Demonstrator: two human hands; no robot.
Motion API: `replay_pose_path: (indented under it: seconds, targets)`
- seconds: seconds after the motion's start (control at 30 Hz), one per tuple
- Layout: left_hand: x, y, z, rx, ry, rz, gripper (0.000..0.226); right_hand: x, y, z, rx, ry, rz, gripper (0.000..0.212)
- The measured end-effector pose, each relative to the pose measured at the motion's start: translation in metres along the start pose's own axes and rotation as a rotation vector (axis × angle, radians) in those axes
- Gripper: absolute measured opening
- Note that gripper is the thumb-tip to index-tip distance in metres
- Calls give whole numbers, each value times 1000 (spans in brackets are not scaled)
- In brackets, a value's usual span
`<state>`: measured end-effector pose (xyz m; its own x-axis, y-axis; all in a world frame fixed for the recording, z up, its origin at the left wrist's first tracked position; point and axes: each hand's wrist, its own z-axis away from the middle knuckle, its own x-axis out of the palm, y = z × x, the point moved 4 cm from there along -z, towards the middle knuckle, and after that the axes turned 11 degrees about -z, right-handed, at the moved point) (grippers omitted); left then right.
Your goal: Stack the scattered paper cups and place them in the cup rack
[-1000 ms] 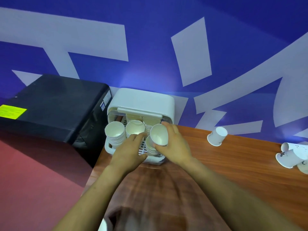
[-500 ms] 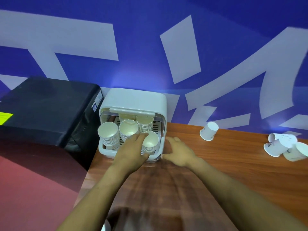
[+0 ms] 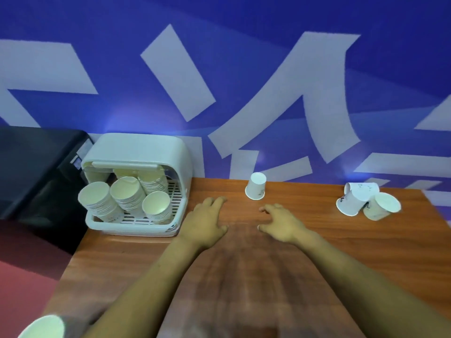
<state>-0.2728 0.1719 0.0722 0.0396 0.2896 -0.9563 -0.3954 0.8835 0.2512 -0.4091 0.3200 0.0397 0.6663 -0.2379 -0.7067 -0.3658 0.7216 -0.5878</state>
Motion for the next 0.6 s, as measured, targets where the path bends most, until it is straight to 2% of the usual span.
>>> replay_pose_path:
  seconds: [0.33, 0.47, 0.6]
  targets:
    - [42, 131, -75, -33, -52, -9, 67, -104, 137, -1, 17, 22, 10, 58]
    - [59, 144, -108, -94, -86, -38, 68, -139, 177, -14, 19, 35, 160, 63]
    - [71, 135, -141, -234, -70, -47, 77, -171, 208, -36, 21, 108, 369, 66]
